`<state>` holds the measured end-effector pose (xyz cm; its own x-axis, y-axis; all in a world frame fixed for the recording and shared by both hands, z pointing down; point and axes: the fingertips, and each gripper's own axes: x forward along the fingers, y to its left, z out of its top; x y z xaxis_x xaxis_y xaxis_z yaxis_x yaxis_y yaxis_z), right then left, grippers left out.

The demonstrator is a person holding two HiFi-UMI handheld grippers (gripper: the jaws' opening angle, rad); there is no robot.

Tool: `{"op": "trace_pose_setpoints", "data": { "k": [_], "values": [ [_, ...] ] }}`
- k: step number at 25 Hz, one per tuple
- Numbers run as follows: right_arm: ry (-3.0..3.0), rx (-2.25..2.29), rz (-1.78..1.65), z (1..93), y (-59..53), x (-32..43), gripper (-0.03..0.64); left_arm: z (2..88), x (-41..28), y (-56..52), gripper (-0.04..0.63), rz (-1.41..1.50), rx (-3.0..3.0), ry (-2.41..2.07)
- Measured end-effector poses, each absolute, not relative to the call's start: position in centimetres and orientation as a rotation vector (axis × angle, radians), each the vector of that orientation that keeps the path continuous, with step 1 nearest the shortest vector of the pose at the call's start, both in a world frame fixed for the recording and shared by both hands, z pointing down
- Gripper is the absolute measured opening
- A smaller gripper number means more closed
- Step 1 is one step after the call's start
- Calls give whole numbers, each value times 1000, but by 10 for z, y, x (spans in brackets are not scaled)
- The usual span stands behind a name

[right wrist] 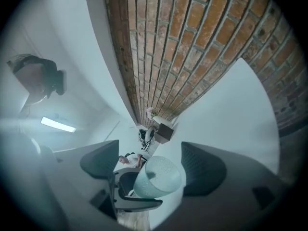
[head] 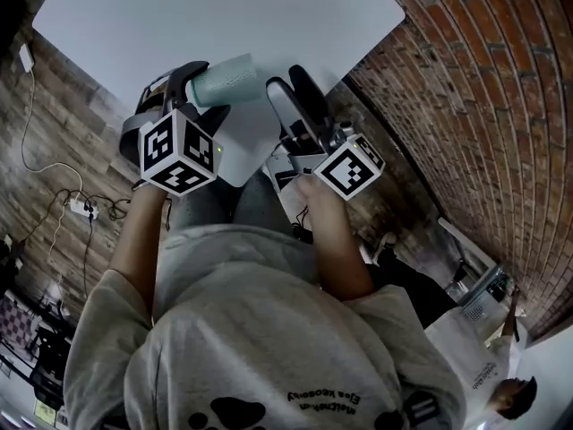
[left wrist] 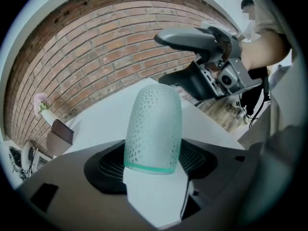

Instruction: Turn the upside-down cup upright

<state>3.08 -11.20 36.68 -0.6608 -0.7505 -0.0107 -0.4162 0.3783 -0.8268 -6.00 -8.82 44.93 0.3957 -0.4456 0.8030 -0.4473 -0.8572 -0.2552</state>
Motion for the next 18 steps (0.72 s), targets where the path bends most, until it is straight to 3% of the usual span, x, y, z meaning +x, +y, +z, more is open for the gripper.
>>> {"op": "trace_pose_setpoints", "data": {
  "k": [2, 3, 6, 7, 18],
  "values": [
    [2287, -1035, -1155, 361, -106, 39, 372, 451, -58, -88, 322, 1525, 2621, -817],
    [2300, -1052, -1136, 359, -103, 43, 309, 452, -58, -88, 322, 1531, 2620, -807],
    [2341, -1096, -1076, 355, -94, 52, 39, 454, -56, -88, 322, 1547, 2620, -780],
    [2367, -1093, -1062, 353, -91, 52, 8, 455, -56, -88, 322, 1550, 2620, -772],
    [2851, -1149, -821, 335, -75, -1, 6, 457, -50, -85, 322, 1638, 2609, -688]
  ]
}}
